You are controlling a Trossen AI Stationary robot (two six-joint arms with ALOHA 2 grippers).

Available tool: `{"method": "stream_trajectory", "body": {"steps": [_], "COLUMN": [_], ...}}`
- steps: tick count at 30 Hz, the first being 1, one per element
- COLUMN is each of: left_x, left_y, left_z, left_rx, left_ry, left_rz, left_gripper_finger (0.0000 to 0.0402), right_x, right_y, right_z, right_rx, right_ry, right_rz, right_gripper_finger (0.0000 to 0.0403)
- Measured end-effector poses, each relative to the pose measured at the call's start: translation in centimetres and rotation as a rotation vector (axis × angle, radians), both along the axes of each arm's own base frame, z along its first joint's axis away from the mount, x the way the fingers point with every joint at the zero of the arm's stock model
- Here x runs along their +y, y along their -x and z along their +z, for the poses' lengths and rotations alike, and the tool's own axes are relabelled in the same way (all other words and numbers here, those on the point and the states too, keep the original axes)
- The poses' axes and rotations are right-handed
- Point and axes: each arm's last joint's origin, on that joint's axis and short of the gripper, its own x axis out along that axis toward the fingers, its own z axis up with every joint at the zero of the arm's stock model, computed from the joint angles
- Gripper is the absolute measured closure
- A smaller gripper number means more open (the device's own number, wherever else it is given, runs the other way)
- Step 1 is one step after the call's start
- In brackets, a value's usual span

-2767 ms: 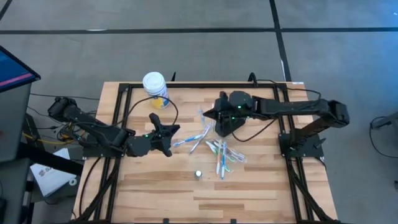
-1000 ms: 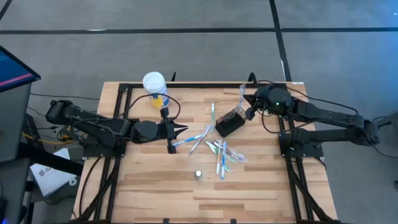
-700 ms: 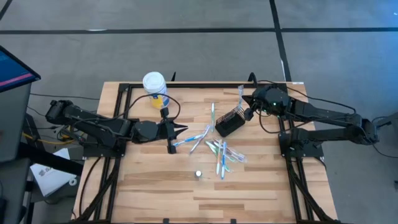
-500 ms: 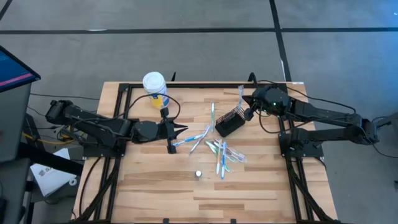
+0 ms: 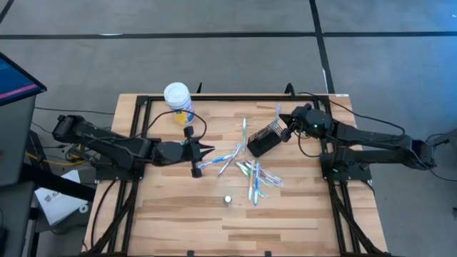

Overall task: Pick & Place toothbrushing station
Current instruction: Put the blue toothbrush into the mesh organizer

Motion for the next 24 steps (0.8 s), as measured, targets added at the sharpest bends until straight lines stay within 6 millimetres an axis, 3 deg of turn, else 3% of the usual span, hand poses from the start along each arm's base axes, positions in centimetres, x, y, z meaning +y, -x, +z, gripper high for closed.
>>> {"method": "stream_trajectory", "body": {"steps": [11,24], "left_x": [0.1,0.1], "left_y": [0.0,0.0], "left_z": [-0.1,0.0], "left_rx": [-0.015,-0.019], "left_ry": [0.004,0.004], "left_rz": [0.004,0.004], "left_gripper_finger": [0.0385,0.0385], "right_x": [0.3,0.4], "right_y": [0.5,0.7], "right_z": [-3.9,-4.7], "right_rx": [-0.048,-0.079], "right_ry": [-0.025,-0.034], "right_rz": [0.008,0.019], "right_gripper_finger": [0.0403,0.0403]}}
